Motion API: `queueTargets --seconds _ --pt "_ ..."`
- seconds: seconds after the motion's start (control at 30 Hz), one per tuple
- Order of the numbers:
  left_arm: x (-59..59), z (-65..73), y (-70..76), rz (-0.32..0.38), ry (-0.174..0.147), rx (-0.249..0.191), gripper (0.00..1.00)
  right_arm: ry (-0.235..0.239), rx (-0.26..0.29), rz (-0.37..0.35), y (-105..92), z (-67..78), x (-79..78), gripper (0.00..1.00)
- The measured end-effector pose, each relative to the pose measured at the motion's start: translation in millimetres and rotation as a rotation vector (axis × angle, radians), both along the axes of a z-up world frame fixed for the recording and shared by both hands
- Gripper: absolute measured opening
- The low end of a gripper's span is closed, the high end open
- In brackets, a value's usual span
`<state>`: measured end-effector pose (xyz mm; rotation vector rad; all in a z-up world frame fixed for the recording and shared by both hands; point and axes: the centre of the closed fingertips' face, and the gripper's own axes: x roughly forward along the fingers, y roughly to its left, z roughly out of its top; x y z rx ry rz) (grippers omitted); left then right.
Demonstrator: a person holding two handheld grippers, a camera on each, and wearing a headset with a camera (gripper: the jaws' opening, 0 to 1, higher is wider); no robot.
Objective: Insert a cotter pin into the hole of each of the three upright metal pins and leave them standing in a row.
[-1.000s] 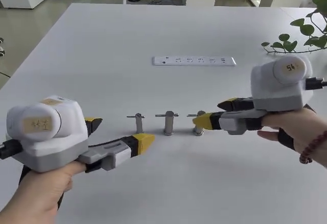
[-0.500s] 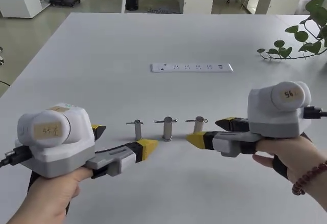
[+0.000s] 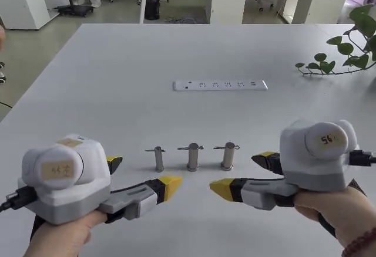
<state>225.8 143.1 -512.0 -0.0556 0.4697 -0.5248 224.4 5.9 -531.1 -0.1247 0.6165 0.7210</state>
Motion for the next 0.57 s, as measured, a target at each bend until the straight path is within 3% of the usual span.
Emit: queueTargets --seconds 0.1,0.57 --pt "-1.0 2.2 0.5 -0.004 -0.003 0.003 0.74 0.007 0.020 -0.020 -3.8 -1.1 0.3 0.64" --pt "-6.2 0.4 4.1 -0.006 0.000 0.019 0.74 -0.022 0.016 -0.016 -7.4 4.6 -4.1 0.64"
